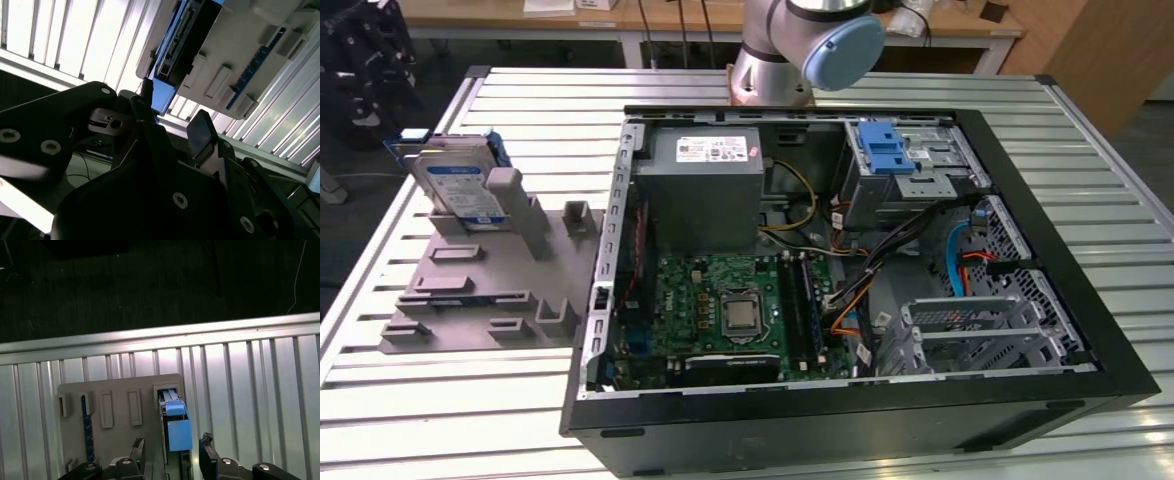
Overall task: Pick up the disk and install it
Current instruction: 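Pick up the disk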
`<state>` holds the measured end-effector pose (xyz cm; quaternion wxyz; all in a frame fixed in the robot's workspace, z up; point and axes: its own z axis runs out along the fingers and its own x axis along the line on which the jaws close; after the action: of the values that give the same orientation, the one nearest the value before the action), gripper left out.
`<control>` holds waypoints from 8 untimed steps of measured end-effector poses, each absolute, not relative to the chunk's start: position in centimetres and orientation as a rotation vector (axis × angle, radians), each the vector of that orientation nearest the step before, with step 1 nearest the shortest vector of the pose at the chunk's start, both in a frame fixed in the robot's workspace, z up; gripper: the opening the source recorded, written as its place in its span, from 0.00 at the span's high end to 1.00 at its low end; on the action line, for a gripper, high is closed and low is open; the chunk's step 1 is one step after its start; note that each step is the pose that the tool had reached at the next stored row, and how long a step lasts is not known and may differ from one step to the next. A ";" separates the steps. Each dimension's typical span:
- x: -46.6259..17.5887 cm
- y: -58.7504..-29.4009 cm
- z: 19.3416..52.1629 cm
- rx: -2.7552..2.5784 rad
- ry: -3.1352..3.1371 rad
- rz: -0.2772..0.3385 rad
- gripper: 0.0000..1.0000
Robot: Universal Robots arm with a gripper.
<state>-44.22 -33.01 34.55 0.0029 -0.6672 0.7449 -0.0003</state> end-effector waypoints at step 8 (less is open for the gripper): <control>-44.2 -33.0 33.9 -2.148 2.285 -0.001 0.45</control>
<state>-44.23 -33.01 33.88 0.0029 -0.6849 0.7286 -0.0002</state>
